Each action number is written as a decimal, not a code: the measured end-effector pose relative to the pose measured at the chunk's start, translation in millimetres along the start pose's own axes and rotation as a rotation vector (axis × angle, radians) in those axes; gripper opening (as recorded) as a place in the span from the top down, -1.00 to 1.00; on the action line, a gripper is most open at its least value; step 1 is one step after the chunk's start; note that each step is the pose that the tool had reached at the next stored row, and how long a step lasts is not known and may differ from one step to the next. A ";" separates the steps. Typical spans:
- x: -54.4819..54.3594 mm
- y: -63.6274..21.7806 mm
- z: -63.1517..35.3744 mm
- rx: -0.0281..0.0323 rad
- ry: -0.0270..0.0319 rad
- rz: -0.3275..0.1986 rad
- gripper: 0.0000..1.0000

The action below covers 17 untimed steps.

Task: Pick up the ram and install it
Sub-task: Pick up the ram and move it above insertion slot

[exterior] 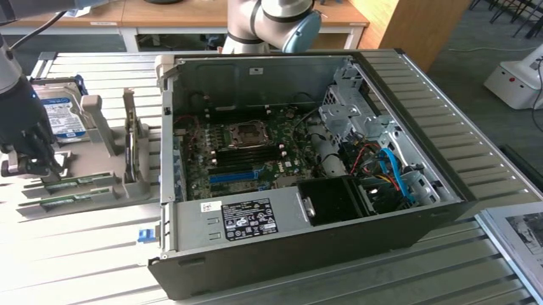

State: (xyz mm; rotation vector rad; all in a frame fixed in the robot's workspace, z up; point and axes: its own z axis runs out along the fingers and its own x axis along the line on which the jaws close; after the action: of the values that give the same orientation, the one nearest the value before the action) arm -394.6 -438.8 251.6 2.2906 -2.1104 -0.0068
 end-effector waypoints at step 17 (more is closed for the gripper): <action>3.4 0.2 4.0 0.0000 0.0001 0.000 0.53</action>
State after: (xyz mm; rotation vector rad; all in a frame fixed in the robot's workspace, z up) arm -394.6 -442.3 247.6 2.2905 -2.1104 -0.0067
